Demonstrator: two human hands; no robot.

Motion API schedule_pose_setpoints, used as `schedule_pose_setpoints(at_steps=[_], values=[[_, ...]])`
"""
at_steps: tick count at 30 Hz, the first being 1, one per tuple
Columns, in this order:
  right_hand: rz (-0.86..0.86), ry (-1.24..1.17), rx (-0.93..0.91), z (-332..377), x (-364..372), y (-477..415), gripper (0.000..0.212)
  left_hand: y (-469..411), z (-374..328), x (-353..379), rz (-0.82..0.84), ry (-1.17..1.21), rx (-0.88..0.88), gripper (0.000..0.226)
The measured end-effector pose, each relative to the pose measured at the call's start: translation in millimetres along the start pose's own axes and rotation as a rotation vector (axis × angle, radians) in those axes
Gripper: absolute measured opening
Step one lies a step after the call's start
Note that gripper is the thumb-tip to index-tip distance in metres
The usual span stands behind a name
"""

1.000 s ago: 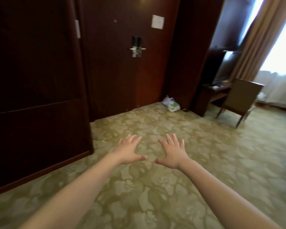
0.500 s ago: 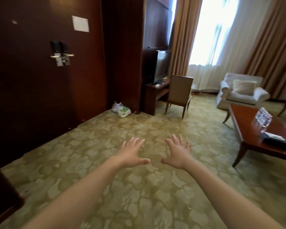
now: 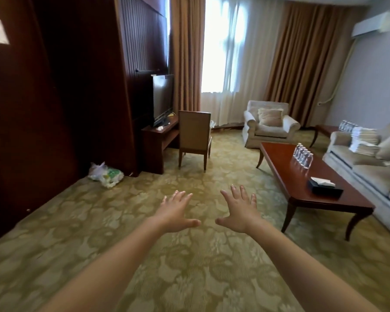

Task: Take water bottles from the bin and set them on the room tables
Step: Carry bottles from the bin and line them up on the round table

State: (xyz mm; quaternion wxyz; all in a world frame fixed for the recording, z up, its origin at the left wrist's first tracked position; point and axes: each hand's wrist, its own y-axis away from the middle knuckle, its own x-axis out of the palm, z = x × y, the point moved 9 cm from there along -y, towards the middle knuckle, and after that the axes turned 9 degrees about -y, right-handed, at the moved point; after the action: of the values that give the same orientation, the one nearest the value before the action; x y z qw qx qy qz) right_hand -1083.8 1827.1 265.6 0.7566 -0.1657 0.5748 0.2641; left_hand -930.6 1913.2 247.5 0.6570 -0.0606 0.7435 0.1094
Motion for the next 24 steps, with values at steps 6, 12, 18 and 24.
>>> schedule_pose_setpoints(at_steps=[6, 12, 18, 24], values=[[0.017, -0.029, 0.063, -54, -5, -107, 0.099, -124, -9, 0, 0.038, -0.013, 0.073, 0.099], [0.005, -0.043, 0.068, -116, -25, -253, 0.098, -280, -14, -8, 0.04, -0.043, 0.07, 0.1], [0.017, -0.016, 0.041, -183, -71, -407, 0.097, -450, -30, -36, 0.011, -0.06, 0.069, 0.099], [0.056, 0.001, 0.007, -228, -85, -537, 0.097, -582, -25, -42, 0.038, -0.038, 0.036, 0.098]])
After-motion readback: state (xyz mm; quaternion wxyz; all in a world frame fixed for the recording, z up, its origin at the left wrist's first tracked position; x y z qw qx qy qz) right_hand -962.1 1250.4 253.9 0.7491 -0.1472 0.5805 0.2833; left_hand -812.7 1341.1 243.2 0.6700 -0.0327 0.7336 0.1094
